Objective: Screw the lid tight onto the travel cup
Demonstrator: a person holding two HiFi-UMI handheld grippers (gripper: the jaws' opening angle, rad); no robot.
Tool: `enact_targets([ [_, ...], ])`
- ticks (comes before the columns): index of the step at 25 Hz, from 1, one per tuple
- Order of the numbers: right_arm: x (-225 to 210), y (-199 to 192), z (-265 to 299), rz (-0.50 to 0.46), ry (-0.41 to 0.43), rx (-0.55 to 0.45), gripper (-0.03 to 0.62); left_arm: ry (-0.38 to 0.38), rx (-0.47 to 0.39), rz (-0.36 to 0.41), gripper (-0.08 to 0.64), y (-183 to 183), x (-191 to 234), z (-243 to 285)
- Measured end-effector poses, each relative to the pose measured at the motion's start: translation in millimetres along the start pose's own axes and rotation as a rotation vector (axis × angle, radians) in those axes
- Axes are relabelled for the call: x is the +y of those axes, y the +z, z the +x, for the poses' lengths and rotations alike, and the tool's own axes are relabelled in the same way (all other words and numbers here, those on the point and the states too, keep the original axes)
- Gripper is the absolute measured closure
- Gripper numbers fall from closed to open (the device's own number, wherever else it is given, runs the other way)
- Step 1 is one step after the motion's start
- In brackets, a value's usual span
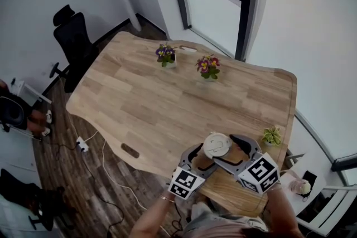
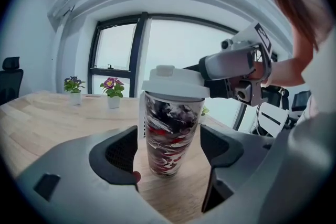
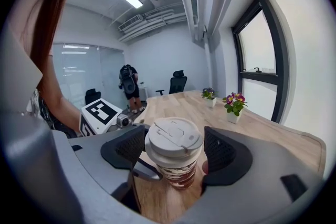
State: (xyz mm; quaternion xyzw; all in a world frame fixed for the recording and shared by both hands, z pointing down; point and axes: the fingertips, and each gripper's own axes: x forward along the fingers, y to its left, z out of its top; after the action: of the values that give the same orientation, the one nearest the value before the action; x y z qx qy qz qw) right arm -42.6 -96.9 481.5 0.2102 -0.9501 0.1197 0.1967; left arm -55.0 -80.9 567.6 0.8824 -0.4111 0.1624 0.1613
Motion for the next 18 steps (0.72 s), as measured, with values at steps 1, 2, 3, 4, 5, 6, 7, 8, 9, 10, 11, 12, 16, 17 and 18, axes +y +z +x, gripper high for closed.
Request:
enact_targets([
  [1,0.4,-1.4,1.3,-0.005,0.012,0.007,0.276,-0.003,0.004,0.008,0.215,-1.1,1.4,2.2],
  [2,0.6,-2.6,2.5,-0.009,0.023,0.014,0.276,-0.009,0.007,0.015,0.215,-1.7,2.2,4.2],
  [3,0.5,-3.4,3.7,-0.012,0.033,0.020,0.276,-0.020,0.008,0.021,0.213,-1.8,2.3,6.0],
  [4,0.1,-3.7,4.9,-0.014,0.043,0.024,0.276,-0.033,0.009,0.028,0.213,-1.6,1.8,7.6],
  [5,-0.5,-3.8,6.1,-0.014,0.053,0.028,0.276,-0.048,0.011,0.035,0.212,-1.3,1.0,9.1],
  [6,-1.0,-3.7,7.5,-0.011,0.065,0.031,0.274,-0.063,0.015,0.045,0.213,-1.3,-0.1,10.7],
  [7,-1.1,-3.9,8.8,-0.006,0.079,0.034,0.272,-0.078,0.019,0.056,0.212,-1.5,-1.4,12.4],
  [8,-0.9,-4.2,10.1,-0.001,0.094,0.037,0.270,-0.092,0.022,0.066,0.212,-1.5,-2.8,14.3],
  [9,-0.5,-4.8,11.2,0.004,0.107,0.039,0.268,-0.102,0.024,0.077,0.213,-1.3,-4.2,16.2],
  [10,-0.2,-5.4,12.1,0.007,0.118,0.040,0.268,-0.106,0.024,0.087,0.213,-0.7,-5.0,18.0],
  [11,-0.1,-5.9,12.6,0.010,0.125,0.041,0.268,-0.105,0.024,0.097,0.213,0.0,-5.1,19.7],
  [12,-0.5,-6.1,13.0,0.013,0.128,0.040,0.268,-0.102,0.024,0.106,0.213,0.6,-4.6,21.1],
  [16,-3.9,-5.3,13.2,0.008,0.114,0.034,0.269,-0.076,0.026,0.115,0.213,1.5,-2.4,23.5],
  [17,-4.0,-4.9,13.1,-0.003,0.101,0.034,0.270,-0.065,0.023,0.111,0.213,1.5,-2.3,23.3],
  [18,-3.5,-4.8,13.2,-0.020,0.081,0.036,0.268,-0.052,0.020,0.106,0.213,1.5,-2.2,23.0],
])
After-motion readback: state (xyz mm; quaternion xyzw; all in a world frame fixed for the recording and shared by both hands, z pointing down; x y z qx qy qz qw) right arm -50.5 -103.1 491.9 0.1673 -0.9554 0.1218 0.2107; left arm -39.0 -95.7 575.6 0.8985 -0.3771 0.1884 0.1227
